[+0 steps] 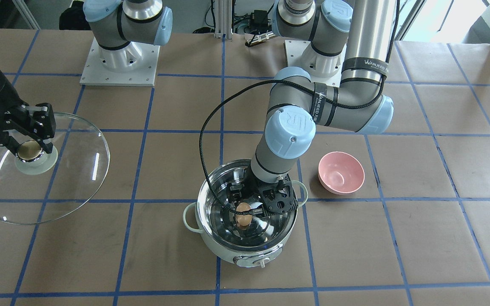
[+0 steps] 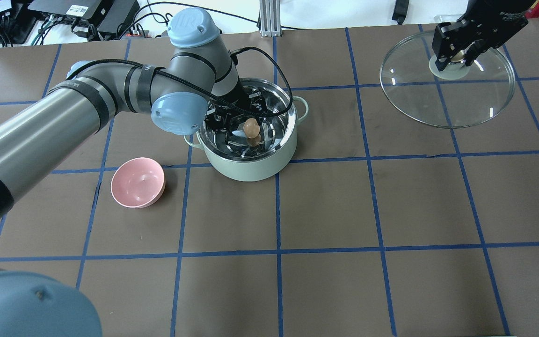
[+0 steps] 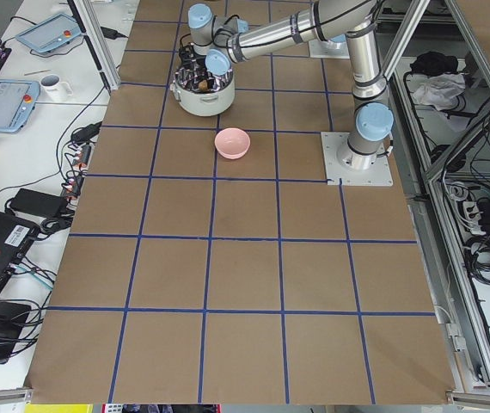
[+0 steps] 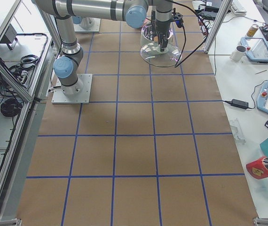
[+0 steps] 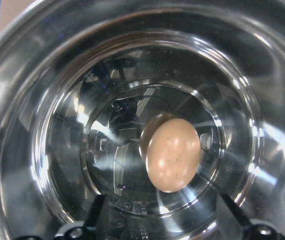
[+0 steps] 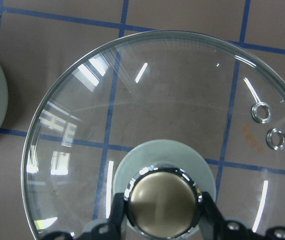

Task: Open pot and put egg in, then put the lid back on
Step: 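Lower the egg into the pot and open the left gripper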

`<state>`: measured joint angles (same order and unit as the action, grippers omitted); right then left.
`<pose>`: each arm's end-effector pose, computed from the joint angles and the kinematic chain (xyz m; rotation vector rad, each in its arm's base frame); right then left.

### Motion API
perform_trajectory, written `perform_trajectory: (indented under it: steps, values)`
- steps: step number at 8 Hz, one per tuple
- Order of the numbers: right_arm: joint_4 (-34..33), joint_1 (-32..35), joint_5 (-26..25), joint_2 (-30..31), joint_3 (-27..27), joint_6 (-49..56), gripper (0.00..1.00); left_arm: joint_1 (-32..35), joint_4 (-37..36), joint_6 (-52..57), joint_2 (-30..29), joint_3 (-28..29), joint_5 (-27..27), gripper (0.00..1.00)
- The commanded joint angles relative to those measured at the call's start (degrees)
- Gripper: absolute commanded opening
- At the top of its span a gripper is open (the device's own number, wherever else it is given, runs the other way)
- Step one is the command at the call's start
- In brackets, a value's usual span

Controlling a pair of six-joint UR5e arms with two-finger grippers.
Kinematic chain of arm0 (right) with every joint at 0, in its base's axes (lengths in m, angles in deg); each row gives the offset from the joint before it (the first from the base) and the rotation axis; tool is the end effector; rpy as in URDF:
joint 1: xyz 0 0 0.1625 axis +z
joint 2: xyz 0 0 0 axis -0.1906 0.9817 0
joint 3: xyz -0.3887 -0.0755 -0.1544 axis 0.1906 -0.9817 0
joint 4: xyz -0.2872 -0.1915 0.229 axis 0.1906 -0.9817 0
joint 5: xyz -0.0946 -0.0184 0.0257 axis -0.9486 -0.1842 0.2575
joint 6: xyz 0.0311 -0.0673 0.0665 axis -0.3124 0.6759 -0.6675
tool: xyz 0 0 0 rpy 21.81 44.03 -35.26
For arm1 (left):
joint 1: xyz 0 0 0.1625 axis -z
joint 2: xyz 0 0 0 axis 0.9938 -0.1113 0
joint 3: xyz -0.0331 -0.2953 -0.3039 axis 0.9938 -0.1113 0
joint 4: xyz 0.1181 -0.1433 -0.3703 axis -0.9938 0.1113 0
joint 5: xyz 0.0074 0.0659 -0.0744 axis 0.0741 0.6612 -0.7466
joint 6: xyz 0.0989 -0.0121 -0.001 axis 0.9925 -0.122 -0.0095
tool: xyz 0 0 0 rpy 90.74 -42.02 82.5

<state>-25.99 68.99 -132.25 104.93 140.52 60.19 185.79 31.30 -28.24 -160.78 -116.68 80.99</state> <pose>0.0384 -0.5632 0.4959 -0.2456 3.1272 -0.1510 -0.2783 -0.5902 0.2777 0.4039 -2.9624 -0.0010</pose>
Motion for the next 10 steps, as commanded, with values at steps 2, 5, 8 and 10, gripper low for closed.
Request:
perform_trajectory:
  steps: [2,5,8,10]
  values:
    - [-0.17,1.74,0.57,1.71,-0.35,-5.71,0.00,0.04,10.37,0.68,10.51,0.60,0.63,1.00]
    - [-3.66,13.06,3.37,-0.30,-1.14,-23.79,0.00,0.21,28.43,3.58,21.06,0.96,3.07,1.00]
    - [-9.91,20.63,4.78,-4.87,-1.14,-35.34,0.00,0.04,35.35,9.19,26.09,1.13,3.08,1.00]
    - [-12.73,23.97,4.88,-7.07,-1.14,-40.78,0.00,-1.88,35.36,17.59,26.54,1.22,4.22,1.00]
